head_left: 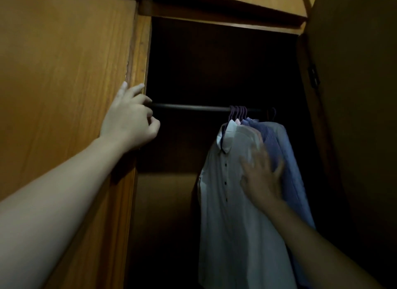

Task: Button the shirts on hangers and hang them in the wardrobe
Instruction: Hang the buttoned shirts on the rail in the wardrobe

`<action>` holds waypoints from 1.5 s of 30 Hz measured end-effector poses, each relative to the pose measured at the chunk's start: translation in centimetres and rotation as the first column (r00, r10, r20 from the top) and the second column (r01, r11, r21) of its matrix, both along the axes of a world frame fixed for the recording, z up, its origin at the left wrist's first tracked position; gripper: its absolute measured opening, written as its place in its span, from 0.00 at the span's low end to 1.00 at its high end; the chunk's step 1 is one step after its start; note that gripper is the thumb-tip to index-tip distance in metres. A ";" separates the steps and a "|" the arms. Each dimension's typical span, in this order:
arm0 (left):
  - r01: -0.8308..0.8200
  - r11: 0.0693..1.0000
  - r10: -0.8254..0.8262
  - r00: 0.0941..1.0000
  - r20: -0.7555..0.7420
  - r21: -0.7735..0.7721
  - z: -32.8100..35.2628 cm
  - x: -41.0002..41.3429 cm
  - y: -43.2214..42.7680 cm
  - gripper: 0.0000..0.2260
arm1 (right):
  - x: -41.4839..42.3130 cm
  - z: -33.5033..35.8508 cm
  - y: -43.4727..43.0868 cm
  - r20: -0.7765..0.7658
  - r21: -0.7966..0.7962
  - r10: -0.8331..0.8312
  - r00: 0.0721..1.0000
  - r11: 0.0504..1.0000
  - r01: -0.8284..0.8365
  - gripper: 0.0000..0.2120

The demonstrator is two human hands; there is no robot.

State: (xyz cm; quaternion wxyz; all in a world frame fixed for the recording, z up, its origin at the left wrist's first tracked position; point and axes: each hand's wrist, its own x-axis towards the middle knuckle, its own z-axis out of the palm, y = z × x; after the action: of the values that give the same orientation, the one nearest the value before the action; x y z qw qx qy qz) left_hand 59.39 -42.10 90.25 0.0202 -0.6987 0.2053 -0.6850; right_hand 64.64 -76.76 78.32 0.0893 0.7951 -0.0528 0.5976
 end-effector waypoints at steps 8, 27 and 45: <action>0.245 0.966 -0.256 0.936 -0.243 -0.078 -3.5 -2.1 1.5 0.23 | -0.1 -5.8 0.4 -0.171 0.498 0.260 0.950 0.855 -0.145 0.34; 0.219 0.930 0.103 0.613 -0.784 0.294 -20.5 -17.6 5.0 0.15 | -20.7 -16.5 10.2 0.010 0.531 0.389 0.921 0.779 -0.335 0.09; 0.504 0.707 -0.697 0.378 -0.610 -0.495 -34.6 -30.8 -1.3 0.08 | -46.7 -14.1 17.3 0.364 0.042 0.272 0.891 0.951 -0.308 0.16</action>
State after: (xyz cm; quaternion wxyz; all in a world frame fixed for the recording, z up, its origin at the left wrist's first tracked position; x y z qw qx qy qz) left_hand 28.58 -43.38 55.67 -0.3998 -0.7905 0.3544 -0.2993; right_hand 17.94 -59.50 64.24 -0.0512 0.6770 0.0219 0.7339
